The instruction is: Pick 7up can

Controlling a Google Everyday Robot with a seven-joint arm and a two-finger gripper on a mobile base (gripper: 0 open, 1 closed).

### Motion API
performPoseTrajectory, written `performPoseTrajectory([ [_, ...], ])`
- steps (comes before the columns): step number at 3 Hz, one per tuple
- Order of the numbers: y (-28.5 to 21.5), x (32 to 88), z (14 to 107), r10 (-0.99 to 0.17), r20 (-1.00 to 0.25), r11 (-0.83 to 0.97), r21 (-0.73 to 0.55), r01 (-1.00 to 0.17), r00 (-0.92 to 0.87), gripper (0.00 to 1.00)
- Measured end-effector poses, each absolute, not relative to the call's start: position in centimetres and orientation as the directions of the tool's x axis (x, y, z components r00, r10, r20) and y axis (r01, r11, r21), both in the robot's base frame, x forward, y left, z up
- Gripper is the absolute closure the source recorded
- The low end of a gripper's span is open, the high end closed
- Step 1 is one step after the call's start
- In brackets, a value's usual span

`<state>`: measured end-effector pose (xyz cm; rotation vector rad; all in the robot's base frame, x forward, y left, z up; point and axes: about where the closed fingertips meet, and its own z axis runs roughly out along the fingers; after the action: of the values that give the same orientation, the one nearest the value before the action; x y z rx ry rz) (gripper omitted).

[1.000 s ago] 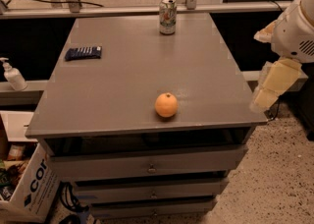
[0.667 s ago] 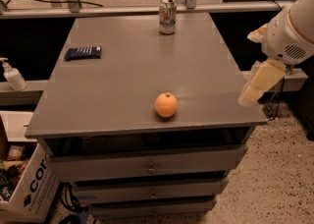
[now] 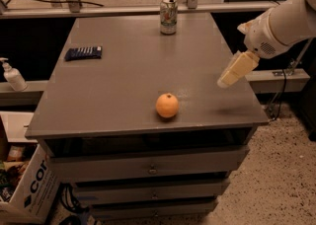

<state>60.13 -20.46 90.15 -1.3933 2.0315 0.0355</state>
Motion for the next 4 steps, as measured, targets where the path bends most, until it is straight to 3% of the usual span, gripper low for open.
performPoseTrajectory([
  [1,-20.0,64.9,90.9,-0.750,-0.632,0.494,-0.337,-0.801,-0.196,0.00],
  [2,-20.0,64.9,90.9,-0.750,-0.632,0.494,-0.337,-0.801,-0.196,0.00],
  [4,-18.2,68.3,88.2,-0.611,-0.765,0.575,-0.252,-0.778,-0.203,0.00],
])
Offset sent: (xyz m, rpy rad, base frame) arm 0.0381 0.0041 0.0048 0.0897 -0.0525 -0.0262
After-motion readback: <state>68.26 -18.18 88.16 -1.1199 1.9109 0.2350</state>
